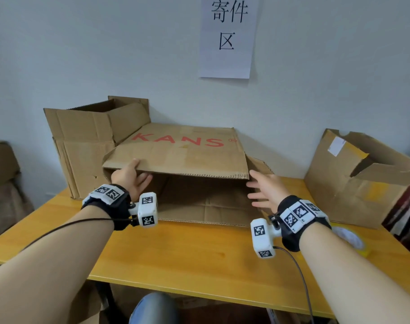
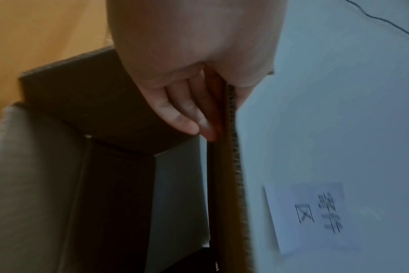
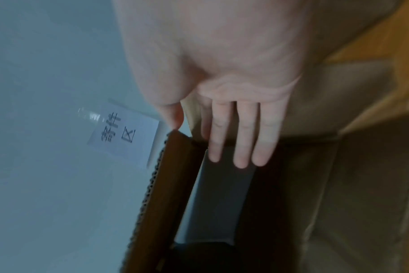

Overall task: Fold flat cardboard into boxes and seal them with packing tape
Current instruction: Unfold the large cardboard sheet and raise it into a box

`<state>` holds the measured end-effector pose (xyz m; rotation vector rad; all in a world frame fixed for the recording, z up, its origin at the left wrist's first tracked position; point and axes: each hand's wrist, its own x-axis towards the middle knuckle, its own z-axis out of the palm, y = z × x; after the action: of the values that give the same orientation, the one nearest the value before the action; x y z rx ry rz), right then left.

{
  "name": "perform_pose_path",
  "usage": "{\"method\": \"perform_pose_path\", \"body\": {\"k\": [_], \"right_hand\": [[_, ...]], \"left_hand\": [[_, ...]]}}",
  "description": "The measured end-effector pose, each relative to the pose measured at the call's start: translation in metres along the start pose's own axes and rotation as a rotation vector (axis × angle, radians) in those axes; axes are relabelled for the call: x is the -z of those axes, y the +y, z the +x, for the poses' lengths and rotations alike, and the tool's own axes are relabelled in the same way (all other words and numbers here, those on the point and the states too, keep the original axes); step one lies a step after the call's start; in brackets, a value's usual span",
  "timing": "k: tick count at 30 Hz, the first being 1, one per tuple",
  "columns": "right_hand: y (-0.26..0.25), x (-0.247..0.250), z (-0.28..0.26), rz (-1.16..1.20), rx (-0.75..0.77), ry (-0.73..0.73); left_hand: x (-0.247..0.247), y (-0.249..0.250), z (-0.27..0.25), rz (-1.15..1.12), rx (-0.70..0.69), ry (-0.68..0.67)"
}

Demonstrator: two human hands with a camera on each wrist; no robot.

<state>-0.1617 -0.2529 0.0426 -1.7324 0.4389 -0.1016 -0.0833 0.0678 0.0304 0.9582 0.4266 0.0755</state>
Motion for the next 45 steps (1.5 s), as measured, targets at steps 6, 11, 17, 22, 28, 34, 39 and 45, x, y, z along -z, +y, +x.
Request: {"method": "perform_pose_path", "body": {"k": [6,11,17,22,28,34,39,45], "right_hand": [[-0.026,0.002,0.013,0.384,-0.046,-0.08],[-0.039,0.005,0.02,0.333,-0.055,0.016],[-0.023,0.025,0.021,0.429,-0.057,0.141],[-0.015,0.036,0.015,0.478,-0.047,0.18],[-0.015,0.046,0.005,0.389,-0.03,0.124],[-0.016,0.051,-0.001,0.376,-0.047,0.107],[-0.013,0.051,0.001,0.364,-0.054,0.102],[-0.011,0.051,0.005,0.323,-0.062,0.135]], "left_hand": [[-0.014,0.009,-0.002,0.122,-0.084,-0.07],[-0.012,0.011,-0.008,0.102,-0.056,-0.18],[-0.002,0.03,-0.013,0.017,0.014,-0.249],[-0.017,0.02,-0.019,0.201,-0.015,-0.174],[-0.018,0.01,-0.018,0.178,0.012,-0.268],[-0.016,0.011,-0.022,0.186,-0.031,-0.253],[-0.014,0.009,-0.022,0.189,-0.053,-0.247],[-0.017,0.009,-0.021,0.179,-0.056,-0.246]]}}
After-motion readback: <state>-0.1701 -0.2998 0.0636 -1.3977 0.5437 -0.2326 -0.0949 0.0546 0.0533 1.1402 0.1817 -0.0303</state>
